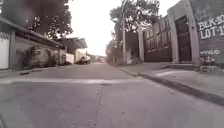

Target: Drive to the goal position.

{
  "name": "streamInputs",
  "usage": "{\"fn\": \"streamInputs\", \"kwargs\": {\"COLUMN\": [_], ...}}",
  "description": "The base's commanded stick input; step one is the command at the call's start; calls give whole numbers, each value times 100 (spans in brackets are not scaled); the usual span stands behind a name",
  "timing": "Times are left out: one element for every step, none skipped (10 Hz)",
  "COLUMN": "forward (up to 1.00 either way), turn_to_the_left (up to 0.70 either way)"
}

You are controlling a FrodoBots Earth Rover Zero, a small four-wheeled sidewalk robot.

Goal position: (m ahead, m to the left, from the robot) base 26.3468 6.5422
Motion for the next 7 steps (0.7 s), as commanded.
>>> {"fn": "streamInputs", "kwargs": {"forward": [100,100,100,100,100,100,100], "turn_to_the_left": [0,0,0,0,0,0,0]}}
